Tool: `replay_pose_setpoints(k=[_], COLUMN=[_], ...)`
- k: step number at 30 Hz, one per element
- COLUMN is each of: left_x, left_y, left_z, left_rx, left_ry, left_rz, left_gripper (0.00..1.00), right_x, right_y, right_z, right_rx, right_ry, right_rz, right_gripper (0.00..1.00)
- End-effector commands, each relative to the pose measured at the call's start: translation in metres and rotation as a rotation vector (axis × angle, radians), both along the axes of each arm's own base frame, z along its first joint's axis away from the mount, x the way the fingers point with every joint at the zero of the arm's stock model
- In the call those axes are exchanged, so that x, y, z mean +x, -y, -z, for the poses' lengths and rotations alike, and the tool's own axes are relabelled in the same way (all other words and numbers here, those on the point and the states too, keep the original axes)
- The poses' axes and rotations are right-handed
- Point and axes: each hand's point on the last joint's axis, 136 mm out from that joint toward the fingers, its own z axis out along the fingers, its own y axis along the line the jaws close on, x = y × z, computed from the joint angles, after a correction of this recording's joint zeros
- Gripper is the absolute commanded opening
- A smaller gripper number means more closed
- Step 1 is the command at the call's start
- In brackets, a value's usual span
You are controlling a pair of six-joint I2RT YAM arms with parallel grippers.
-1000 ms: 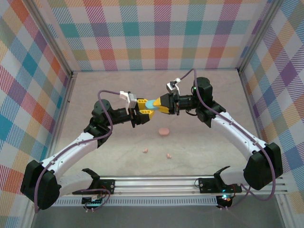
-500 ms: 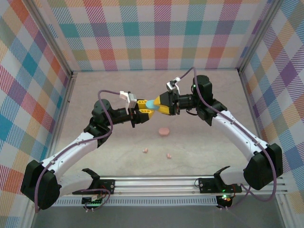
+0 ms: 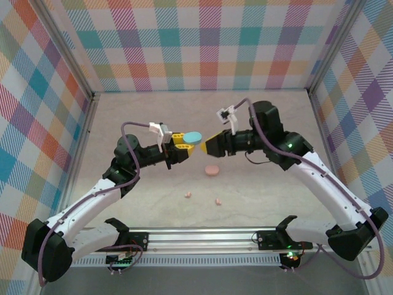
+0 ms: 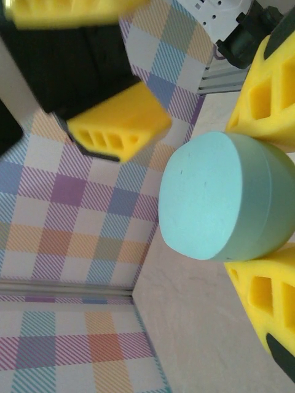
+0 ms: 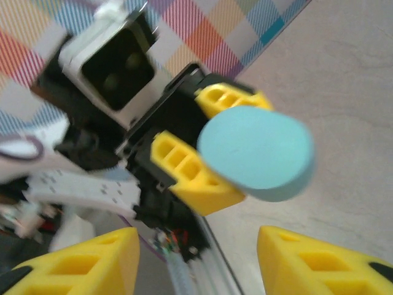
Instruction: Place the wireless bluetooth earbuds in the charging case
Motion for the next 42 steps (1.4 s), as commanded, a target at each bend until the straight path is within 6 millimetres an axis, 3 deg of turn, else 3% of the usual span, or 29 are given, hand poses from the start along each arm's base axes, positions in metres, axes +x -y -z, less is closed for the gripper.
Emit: replay_pose_setpoints(k=[1,13,19,25,42], left_x=[-0.003,-0.01,-0.009,-0.009,-0.016], left_y=[-0.005,-0.005,-0.005,-0.003,-0.004], left_z=[-0.004,-0.005,-0.003,-0.005,-0.006], left_rx=[-0.018,-0.017,-0.011,-0.011,-0.013], left_ry=[-0.011,-0.011,-0.011,-0.007,-0.009], left_rz=[-0.007,0.02,0.012,0.024,0.05], left_gripper=[0.27,0.28,0.28,0.28,0.28], right_x=[0.012,0.03,0.022,0.023,0.053], right_y=[0.007,-0.005,-0.01,-0.009,-0.004], right_z=[0.033,0.031,0.017,0.022,0.015], right_rx=[-0.21,-0.247,-0.194,-0.204,-0.247], right_ry=[0.156,0.189,0.182,0.175,0.179], right_rz=[-0.01,-0.008,-0.044,-0.04,0.078], right_gripper=[0.56,0.56,0.56,0.57,0.56])
